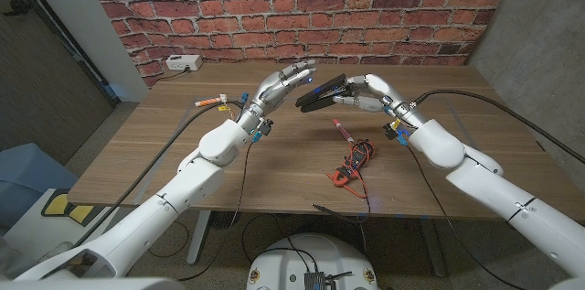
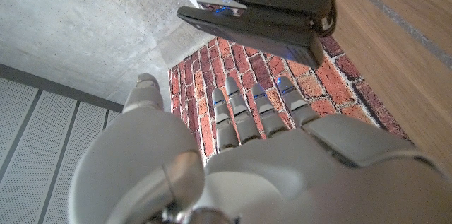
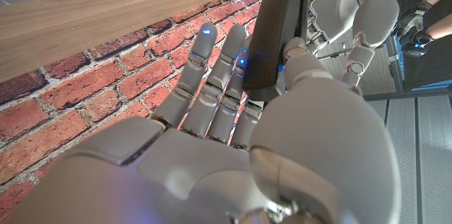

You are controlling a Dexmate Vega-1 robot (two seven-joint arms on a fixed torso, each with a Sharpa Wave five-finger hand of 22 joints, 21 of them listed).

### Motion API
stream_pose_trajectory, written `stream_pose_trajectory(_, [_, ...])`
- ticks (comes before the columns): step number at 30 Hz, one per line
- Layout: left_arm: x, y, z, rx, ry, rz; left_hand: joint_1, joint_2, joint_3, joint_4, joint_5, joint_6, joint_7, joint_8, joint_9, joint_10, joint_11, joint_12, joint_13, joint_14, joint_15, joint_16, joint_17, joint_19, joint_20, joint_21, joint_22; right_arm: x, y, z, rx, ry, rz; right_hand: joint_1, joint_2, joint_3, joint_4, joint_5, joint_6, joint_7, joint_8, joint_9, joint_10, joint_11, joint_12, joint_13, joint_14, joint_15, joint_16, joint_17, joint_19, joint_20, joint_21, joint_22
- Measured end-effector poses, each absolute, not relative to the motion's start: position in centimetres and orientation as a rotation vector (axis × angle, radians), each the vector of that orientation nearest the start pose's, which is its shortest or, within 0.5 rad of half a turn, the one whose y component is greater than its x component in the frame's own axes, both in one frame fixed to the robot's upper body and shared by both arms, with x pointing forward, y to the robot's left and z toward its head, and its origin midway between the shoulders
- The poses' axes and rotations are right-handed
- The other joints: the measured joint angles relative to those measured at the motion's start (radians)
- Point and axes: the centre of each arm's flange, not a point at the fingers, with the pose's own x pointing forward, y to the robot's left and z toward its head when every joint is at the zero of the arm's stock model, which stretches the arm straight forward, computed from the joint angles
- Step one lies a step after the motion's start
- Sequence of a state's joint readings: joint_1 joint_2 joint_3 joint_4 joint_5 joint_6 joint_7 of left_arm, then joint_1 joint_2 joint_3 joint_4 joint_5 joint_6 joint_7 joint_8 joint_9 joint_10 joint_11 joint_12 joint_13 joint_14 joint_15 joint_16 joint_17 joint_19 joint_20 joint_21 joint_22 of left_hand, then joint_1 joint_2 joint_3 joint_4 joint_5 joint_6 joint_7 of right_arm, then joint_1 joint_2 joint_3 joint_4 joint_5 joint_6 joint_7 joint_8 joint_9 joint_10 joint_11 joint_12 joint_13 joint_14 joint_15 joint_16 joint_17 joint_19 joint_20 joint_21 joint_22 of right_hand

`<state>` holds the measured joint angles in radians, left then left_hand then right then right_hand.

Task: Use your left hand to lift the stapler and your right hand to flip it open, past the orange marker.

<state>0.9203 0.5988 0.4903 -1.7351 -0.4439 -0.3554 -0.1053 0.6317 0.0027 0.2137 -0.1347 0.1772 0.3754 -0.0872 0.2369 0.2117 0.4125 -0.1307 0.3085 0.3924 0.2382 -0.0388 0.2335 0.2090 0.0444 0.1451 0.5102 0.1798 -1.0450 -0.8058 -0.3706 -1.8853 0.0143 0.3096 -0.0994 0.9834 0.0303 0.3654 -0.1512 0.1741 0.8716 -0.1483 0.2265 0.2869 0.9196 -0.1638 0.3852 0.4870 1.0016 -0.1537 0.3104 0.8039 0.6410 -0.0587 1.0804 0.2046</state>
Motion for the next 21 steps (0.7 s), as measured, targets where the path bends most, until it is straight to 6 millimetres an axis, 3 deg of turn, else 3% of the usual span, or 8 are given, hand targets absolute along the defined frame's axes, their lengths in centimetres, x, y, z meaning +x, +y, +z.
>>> stream_pose_trajectory(21, [53.1,14.8,2.0,0.361,-0.899,-0.555,0.01,0.002,0.004,-0.004,0.0,0.014,-0.014,0.004,0.0,0.008,-0.016,0.0,0.013,-0.023,0.0,-0.005,0.0,-0.011,0.011,-0.019,0.0,50.2,-19.7,2.0,-0.856,-0.991,0.329,0.0,0.0,0.0,0.003,-0.001,0.0,0.0,0.0,-0.001,0.004,0.004,-0.007,0.0,-0.002,-0.002,-0.008,0.0,-0.021,0.0,0.015,-0.005])
